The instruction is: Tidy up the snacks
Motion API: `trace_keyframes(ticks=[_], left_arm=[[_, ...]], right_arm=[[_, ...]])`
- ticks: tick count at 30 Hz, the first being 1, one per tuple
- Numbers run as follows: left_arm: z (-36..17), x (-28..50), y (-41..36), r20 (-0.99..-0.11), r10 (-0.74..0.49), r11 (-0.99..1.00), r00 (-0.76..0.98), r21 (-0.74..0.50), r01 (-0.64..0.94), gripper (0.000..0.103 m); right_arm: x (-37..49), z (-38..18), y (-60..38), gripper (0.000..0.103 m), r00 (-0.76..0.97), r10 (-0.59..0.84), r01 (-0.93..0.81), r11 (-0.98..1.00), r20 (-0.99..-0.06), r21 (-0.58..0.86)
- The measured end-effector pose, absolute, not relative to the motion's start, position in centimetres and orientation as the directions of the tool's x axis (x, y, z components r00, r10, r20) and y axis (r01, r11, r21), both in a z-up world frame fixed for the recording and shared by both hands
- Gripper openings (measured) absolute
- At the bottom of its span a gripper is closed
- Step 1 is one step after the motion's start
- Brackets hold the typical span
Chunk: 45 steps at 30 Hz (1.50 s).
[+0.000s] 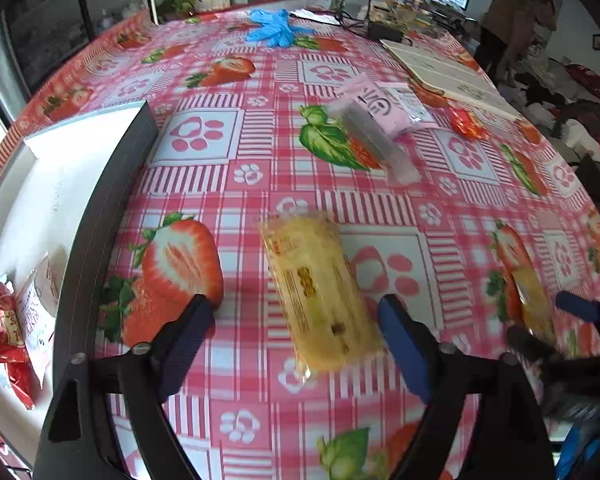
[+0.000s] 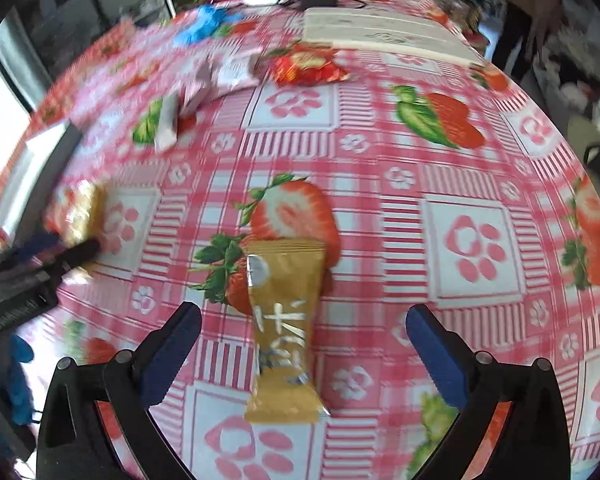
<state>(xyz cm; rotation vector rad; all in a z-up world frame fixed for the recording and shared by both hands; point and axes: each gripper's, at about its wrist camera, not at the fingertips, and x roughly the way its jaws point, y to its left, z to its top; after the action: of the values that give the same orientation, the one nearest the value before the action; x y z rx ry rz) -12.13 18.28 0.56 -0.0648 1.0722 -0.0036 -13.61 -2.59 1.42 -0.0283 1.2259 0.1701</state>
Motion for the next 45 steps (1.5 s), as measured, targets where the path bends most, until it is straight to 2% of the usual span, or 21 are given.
trace_keyframes(ticks=[2, 3, 8, 14, 45], left_arm=[[0.2, -11.8, 17.9, -0.868, -0.006, 0.999, 0.496, -0.022, -0.027, 0.094], [0.0, -11.5, 17.6, -0.86, 0.013, 1.0, 0.511, 0.004, -0.018, 0.103], [-0.5, -11.1, 17.3, -0.815, -0.008, 1.0, 0.579, 0.001, 0.014, 0.103], [-0.5, -11.1, 17.2, -0.81, -0.012, 1.0, 0.587, -0.005, 0.014, 0.103], [-0.5, -11.4, 17.1, -0.807, -0.007, 1.0, 0.59, -0.001, 0.009, 0.103]], right_arm=[[-13.8, 1.2, -1.7, 0.103, 0.37, 0.092, -0.162, 0.986, -0.925, 0.034], [-13.7, 1.1, -1.5, 0.103, 0.388, 0.099, -0.157, 0.987, -0.916, 0.04], [-14.3, 0.9, -1.5, 0.103, 0.468, 0.111, -0.162, 0.986, -0.877, 0.038], [-15.6, 0.8, -1.5, 0.103, 0.562, 0.123, -0.166, 0.986, -0.818, 0.035], [-15.9, 0.7, -1.5, 0.103, 0.566, 0.125, -0.167, 0.985, -0.815, 0.035]])
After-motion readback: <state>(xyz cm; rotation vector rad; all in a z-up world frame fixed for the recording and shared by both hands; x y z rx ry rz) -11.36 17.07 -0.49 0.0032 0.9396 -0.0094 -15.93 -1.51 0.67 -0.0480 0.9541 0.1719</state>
